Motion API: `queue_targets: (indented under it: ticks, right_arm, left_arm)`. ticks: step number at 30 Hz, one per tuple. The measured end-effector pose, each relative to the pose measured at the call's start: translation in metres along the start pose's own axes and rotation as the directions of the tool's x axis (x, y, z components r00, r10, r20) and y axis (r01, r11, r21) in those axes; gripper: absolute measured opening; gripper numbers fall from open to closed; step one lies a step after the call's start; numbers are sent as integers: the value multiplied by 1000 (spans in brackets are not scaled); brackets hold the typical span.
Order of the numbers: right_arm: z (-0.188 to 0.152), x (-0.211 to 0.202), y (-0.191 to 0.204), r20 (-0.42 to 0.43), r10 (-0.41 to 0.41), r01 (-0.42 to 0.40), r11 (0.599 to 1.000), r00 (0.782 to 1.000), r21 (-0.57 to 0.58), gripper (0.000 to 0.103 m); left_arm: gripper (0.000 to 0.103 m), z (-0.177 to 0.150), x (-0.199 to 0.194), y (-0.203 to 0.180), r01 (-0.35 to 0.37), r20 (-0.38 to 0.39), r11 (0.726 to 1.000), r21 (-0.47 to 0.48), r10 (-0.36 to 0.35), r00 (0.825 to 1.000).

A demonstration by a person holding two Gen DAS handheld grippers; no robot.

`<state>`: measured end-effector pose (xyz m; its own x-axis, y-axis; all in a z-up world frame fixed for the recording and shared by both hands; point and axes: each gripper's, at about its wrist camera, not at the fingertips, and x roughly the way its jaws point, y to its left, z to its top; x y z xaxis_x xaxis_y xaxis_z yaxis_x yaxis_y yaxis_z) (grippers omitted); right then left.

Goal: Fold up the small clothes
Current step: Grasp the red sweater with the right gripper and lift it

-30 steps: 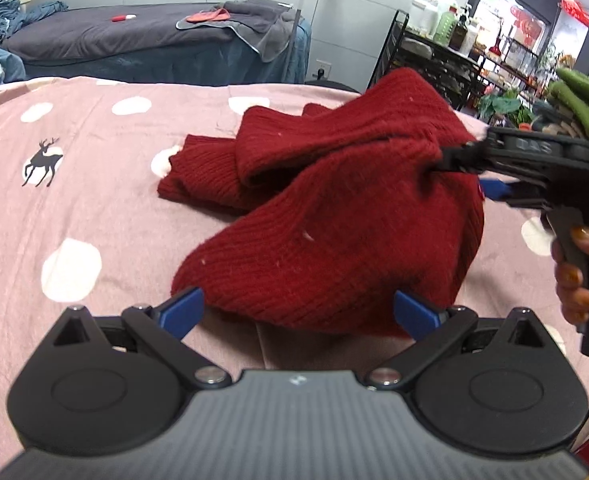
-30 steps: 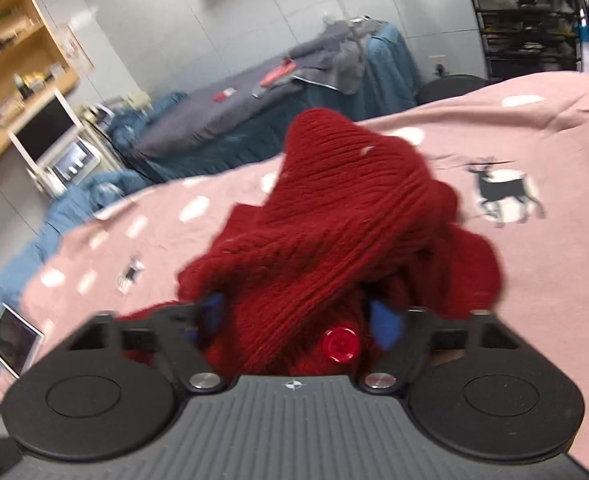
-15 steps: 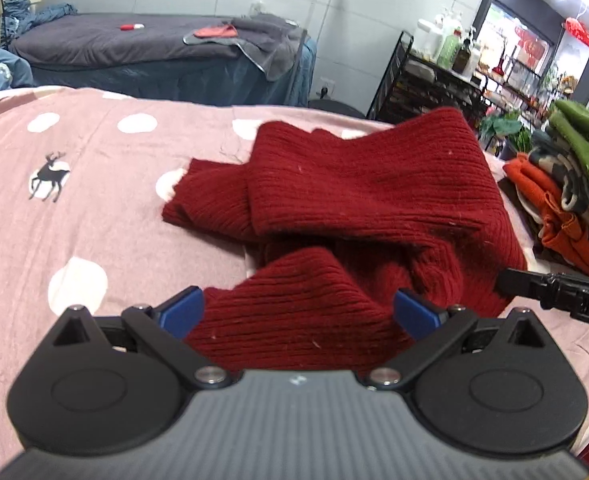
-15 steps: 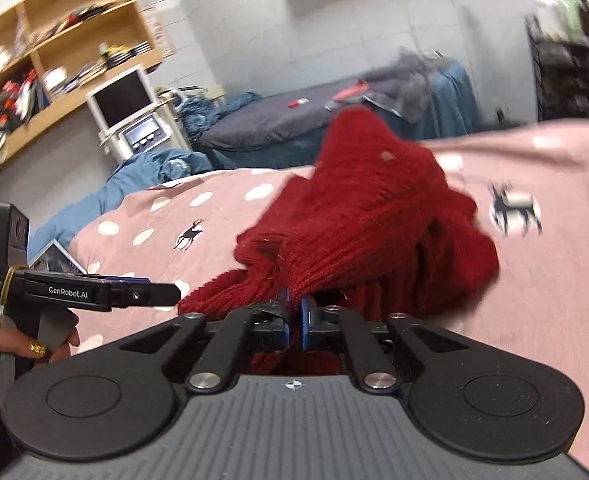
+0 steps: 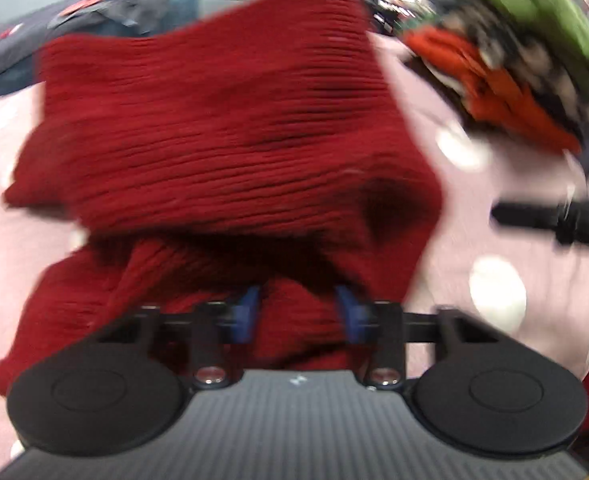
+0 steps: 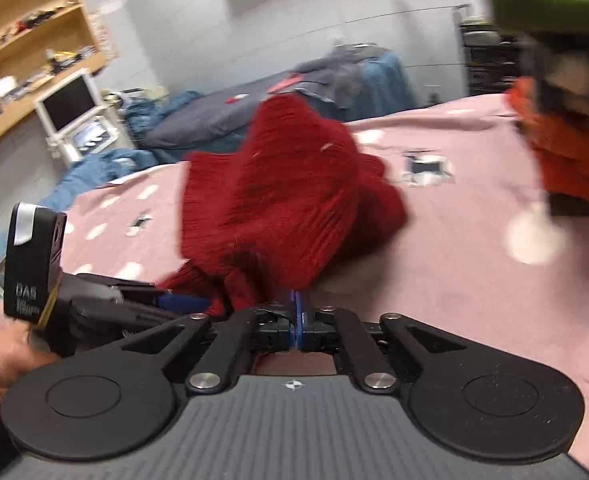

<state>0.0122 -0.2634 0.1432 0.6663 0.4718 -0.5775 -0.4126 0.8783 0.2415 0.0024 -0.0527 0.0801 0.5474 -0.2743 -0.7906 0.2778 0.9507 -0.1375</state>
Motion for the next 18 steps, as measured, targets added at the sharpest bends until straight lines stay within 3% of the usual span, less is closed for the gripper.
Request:
queue_targets:
  ticks: [1,2,3,4,7,9,12,13,14,16,18]
  right_arm:
    - [3,-8,2,41,-58,59,997,997,-39,29]
    - [7,-12,5,79,-103,108,992,992,-67,42]
    - [14,-14,8,107,-123,133,986,987,-98,80]
    - [22,-9,11,105,-108,121,984,989,-131,103]
    - [44,15,31,82,6,13,974,997,-227,103]
    - [56,36,49,106,30,3,954,994,-299,103]
    - [75,79,72,77,33,-4,936,996,-353,103]
    - [78,90,77,48,45,-25,934,998,-357,103]
    - [79,100,86,13,54,-46,932,998,-359,103]
    - [77,118,102,-51,70,-84,919,996,-385,103]
    - [67,137,118,-133,64,-120,877,989,-466,103]
  left_arm:
    - [34,-1,4,-12,-28,0,998,48,28,1000]
    - [34,-2,6,-22,-58,5,994,88,57,998]
    - [34,-2,6,-29,-76,11,991,110,75,997]
    - [34,-2,5,-32,-85,13,990,113,84,996]
    - [35,-4,-1,-30,-68,12,995,72,67,998]
    - [42,-8,-8,-18,-29,8,999,15,29,1000]
    - [71,-12,-17,3,-3,3,998,-58,4,1000]
    - [91,-14,-18,8,3,-9,997,-78,-3,1000]
    - [97,-15,-19,14,13,-19,995,-98,-15,1000]
    - [97,-17,-23,21,29,-24,991,-128,-32,999]
    - [99,-20,-28,25,24,-39,991,-135,-29,999]
